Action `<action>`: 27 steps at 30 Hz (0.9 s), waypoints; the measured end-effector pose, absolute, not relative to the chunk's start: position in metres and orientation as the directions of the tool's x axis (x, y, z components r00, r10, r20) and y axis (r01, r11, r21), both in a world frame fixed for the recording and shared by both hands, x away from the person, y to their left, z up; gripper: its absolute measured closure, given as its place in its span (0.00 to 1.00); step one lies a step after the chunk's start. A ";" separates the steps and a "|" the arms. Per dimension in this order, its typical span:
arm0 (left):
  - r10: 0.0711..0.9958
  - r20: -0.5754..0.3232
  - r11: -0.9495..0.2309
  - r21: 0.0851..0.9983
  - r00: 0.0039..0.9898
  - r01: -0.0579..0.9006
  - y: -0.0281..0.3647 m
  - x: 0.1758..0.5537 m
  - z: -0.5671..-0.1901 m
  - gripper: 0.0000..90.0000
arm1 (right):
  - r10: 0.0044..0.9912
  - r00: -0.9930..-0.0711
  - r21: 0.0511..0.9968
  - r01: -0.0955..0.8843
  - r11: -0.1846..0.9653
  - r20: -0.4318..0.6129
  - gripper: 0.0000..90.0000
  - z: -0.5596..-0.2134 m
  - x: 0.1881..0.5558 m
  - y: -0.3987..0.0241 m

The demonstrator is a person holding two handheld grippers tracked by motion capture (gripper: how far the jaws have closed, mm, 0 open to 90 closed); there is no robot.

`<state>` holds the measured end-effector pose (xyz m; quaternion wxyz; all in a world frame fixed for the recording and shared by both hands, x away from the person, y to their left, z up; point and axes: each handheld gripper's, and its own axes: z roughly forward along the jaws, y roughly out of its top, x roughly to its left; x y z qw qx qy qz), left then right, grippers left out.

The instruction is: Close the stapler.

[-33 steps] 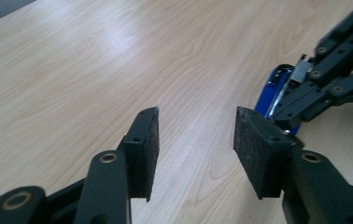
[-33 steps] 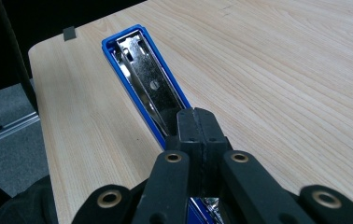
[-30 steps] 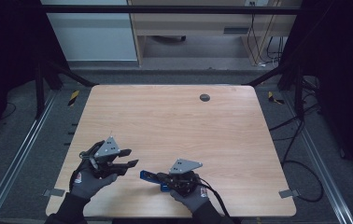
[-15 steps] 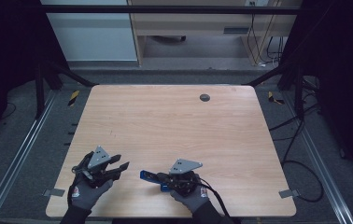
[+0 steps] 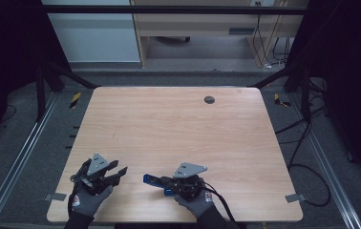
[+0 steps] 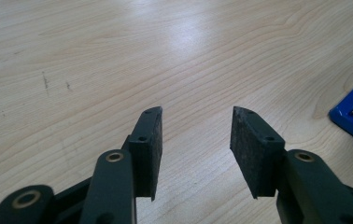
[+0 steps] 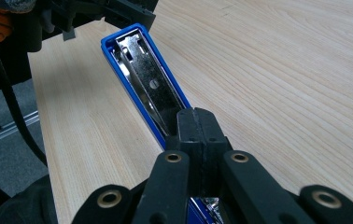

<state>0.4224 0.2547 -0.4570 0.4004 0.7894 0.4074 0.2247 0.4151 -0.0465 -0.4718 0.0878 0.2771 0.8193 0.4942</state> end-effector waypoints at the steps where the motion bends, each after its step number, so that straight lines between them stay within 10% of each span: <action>1: 0.823 0.027 -0.347 0.815 0.567 0.464 0.255 0.423 -0.457 0.60 | 0.540 -0.832 0.859 0.366 0.359 0.129 1.00 -0.472 0.415 -0.047; 27: 0.823 0.029 -0.351 0.810 0.567 0.469 0.255 0.422 -0.460 0.60 | 0.586 -0.800 0.860 0.384 0.335 0.129 1.00 -0.467 0.413 -0.073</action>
